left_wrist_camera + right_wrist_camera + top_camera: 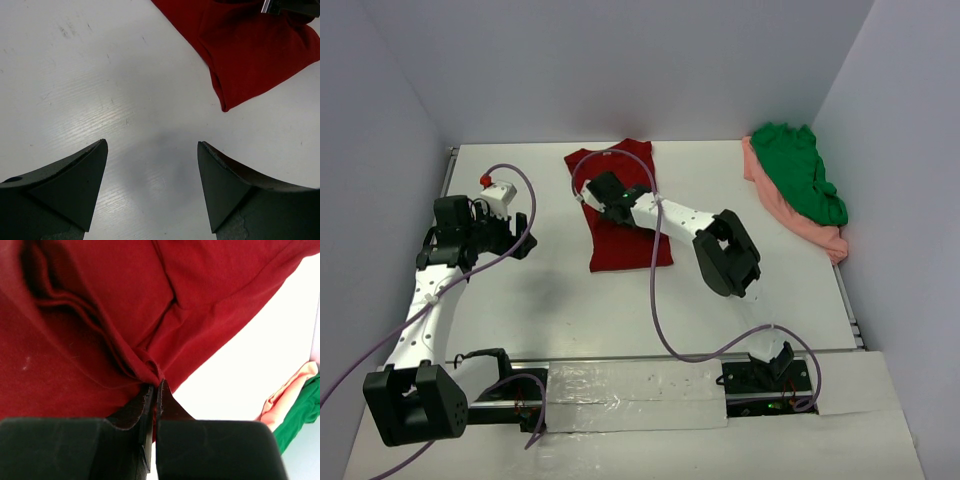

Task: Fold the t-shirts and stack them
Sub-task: Fold the folded rectangular tshirt in 1/3 of the way, then grab one side of the 2/3 rectangular tshirt with right arm

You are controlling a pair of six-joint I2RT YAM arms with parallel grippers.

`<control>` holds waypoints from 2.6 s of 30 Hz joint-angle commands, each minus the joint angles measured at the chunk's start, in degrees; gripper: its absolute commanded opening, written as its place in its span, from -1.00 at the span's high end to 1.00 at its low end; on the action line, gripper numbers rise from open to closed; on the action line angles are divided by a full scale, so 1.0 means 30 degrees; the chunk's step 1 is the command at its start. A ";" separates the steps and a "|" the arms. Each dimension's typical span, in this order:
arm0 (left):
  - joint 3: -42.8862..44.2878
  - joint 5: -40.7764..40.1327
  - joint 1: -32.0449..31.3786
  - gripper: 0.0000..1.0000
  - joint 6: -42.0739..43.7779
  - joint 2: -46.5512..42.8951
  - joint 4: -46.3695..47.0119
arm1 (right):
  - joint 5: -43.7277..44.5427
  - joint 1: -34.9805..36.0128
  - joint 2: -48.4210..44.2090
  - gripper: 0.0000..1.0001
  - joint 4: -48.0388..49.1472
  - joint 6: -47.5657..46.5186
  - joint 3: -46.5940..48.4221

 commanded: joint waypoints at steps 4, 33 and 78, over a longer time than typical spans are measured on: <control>-0.0020 0.0668 0.0165 -0.63 0.0250 -0.0050 0.0122 | -0.0387 0.0008 0.0199 1.00 0.1926 0.0315 0.1075; -0.0079 0.0874 0.0165 -0.64 0.0192 -0.0460 0.0064 | -0.2317 0.0096 -1.0698 0.08 0.5535 0.2834 -0.9413; -0.0167 0.0669 0.0165 -0.64 0.0309 -0.0783 0.0064 | 0.3683 0.5693 -0.4638 -0.01 1.6691 -0.4283 -1.7705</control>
